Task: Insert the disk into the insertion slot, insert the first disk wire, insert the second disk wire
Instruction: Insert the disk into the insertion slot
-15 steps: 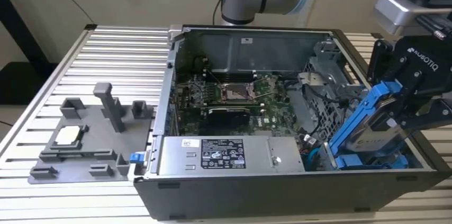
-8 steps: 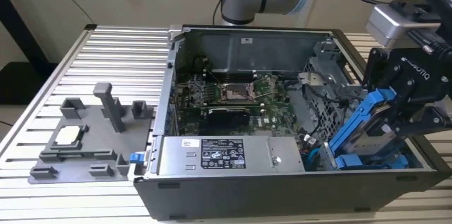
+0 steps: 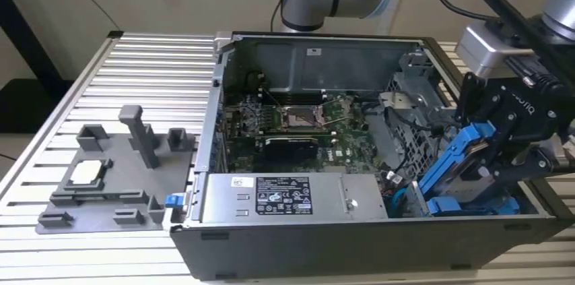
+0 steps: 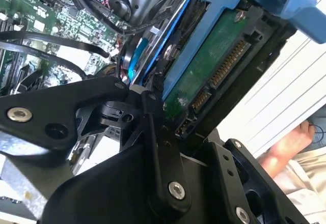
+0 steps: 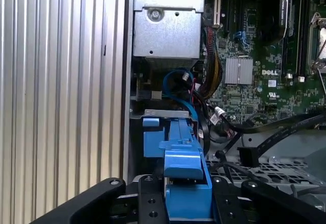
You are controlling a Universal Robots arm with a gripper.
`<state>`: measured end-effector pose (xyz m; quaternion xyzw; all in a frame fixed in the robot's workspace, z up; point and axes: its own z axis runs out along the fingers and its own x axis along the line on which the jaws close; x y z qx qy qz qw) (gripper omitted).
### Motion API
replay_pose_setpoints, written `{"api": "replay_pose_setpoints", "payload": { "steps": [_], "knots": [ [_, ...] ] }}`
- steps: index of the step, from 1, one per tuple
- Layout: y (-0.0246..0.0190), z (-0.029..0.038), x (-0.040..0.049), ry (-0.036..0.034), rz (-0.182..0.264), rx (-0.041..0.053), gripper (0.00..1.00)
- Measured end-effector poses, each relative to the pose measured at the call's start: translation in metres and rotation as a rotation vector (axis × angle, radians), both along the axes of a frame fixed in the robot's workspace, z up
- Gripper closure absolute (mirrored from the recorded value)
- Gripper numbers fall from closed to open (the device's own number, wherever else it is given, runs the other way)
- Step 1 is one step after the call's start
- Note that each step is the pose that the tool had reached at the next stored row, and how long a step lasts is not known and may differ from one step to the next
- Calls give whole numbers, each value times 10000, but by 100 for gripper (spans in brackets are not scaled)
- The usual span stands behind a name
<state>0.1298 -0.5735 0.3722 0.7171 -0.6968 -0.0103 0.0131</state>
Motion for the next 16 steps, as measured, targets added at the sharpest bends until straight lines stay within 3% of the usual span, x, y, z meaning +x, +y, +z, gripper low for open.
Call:
{"api": "replay_pose_setpoints", "payload": {
  "steps": [13,16],
  "knots": [
    [0,-236,0,6,0,0,67],
    [0,-246,0,8,0,0,67]
  ]
}}
